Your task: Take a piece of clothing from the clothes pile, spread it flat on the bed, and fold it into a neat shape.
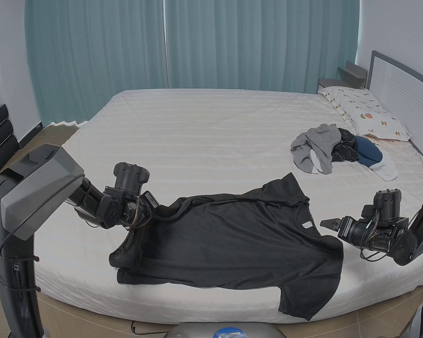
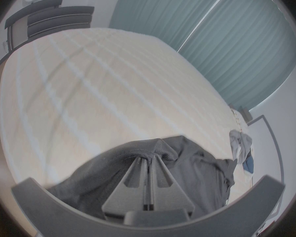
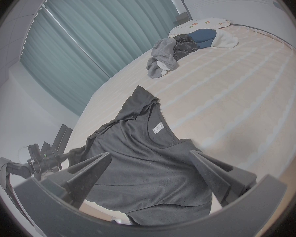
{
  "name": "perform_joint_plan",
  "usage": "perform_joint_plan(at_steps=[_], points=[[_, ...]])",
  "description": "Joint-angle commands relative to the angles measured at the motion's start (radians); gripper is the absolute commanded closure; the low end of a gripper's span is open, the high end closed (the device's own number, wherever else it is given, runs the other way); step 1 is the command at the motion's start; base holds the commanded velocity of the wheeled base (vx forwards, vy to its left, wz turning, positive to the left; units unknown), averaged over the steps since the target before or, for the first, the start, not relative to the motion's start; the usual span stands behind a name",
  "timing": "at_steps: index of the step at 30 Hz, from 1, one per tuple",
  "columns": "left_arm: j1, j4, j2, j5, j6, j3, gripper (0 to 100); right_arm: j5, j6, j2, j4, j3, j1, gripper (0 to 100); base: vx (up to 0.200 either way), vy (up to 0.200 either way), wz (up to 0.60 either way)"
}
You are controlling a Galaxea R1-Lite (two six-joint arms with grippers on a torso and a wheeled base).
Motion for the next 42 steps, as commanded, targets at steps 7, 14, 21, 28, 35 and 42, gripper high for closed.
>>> perform_joint_plan(at_steps=[7,14,21,28,35,42], points=[[0.16,0.004,0.107,-0.007,0.025,-0.202,100,-0.01,0.003,0.02,-0.008,-0.055,0.02,0,0.0,0.0,0.0],[0.18,-0.007,0.143,-0.007,-0.007,-0.225,100,-0.043,0.001,0.153,0.009,-0.26,0.026,0,0.0,0.0,0.0],[0.18,-0.004,0.161,-0.036,-0.028,-0.225,100,-0.046,0.004,0.29,0.1,-0.463,0.038,0,0.0,0.0,0.0],[0.179,0.004,0.15,-0.038,-0.056,-0.216,100,-0.054,0.155,0.387,0.278,-0.72,0.124,0,0.0,0.0,0.0],[0.169,0.004,0.127,-0.038,-0.055,-0.191,100,-0.069,0.216,0.477,0.426,-0.872,0.167,0,0.0,0.0,0.0],[0.171,0.004,0.129,-0.038,-0.055,-0.19,100,-0.152,0.216,0.6,0.534,-1.072,0.161,0,0.0,0.0,0.0]])
